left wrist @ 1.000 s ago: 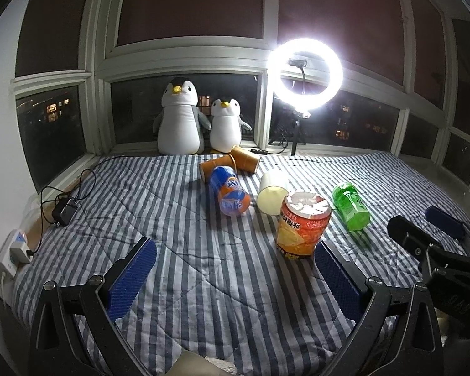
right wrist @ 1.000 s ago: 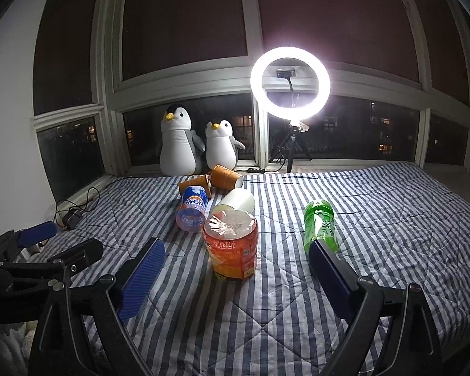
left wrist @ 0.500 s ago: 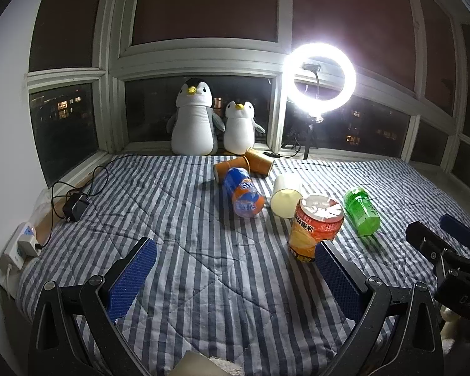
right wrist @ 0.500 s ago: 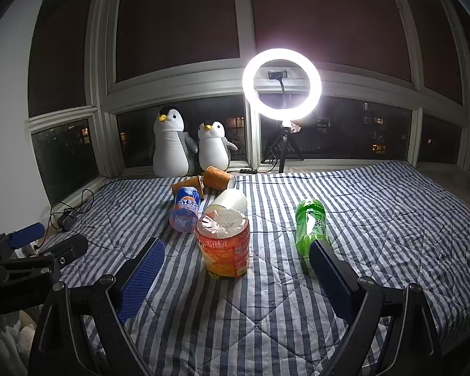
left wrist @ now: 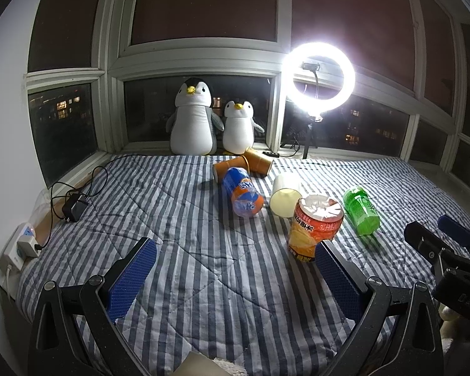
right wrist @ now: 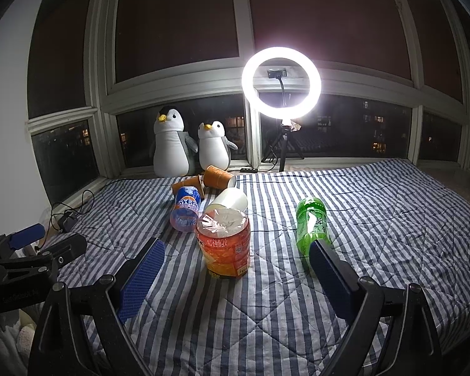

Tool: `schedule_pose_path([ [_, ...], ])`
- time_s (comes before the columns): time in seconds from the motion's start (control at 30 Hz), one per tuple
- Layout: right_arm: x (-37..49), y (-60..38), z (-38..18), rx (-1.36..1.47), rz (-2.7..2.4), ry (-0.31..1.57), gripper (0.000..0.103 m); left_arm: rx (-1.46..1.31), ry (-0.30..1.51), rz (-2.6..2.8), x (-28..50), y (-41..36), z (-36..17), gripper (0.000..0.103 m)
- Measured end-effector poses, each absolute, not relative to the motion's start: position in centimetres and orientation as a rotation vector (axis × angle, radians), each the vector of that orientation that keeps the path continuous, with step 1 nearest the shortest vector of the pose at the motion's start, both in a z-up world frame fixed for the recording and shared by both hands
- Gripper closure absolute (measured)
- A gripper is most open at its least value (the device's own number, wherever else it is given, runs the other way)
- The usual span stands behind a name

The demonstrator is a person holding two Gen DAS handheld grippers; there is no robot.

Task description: Flip cup upside down

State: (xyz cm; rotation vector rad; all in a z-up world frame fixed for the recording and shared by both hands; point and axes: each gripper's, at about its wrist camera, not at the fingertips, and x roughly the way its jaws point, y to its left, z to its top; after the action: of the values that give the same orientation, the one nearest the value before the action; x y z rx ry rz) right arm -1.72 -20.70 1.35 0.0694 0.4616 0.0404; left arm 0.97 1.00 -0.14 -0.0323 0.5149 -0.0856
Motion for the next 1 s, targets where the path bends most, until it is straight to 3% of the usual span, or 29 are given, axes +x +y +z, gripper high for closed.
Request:
schedule_pose_path([
  [1.0,-1.52,-20.94,1.02,0.08,0.038,0.466,0.011,-0.03,0.512,-0.089,1.03,0.73,0.13,0.001],
])
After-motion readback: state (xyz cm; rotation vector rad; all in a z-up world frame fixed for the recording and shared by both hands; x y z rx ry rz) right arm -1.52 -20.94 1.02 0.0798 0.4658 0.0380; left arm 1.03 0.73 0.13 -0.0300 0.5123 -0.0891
